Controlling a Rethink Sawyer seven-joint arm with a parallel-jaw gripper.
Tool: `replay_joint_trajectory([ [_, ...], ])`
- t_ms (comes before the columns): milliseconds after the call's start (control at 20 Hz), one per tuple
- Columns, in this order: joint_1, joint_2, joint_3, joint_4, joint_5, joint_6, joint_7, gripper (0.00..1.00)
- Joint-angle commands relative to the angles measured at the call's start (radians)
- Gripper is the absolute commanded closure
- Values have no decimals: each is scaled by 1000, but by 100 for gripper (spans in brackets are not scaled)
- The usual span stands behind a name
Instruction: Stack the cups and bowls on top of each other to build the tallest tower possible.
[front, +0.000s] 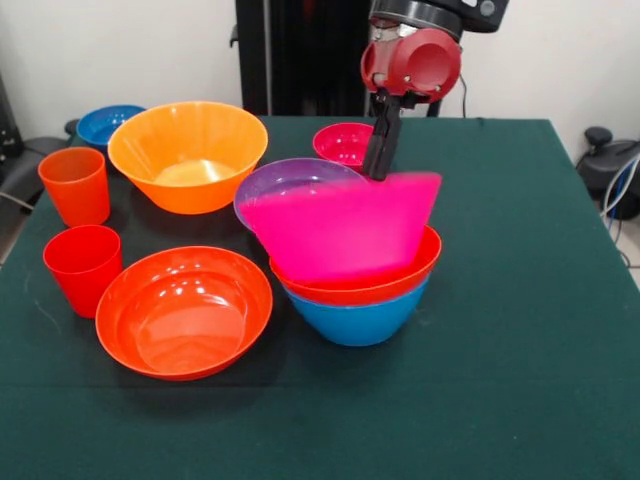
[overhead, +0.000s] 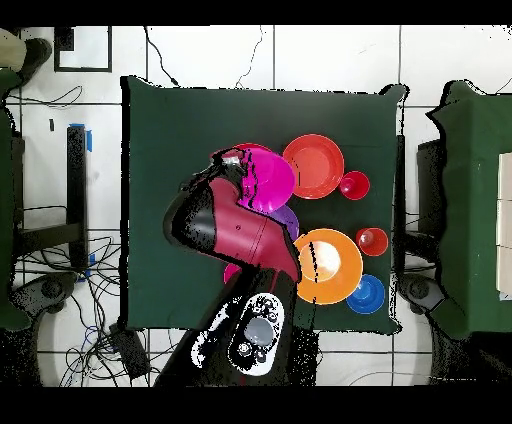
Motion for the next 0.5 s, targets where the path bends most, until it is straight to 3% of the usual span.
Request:
replay_joint_trajectory([
  [50,36,37,49,-4,62,62,128,0],
  [500,42,-66,44,102,15,137,85,0],
])
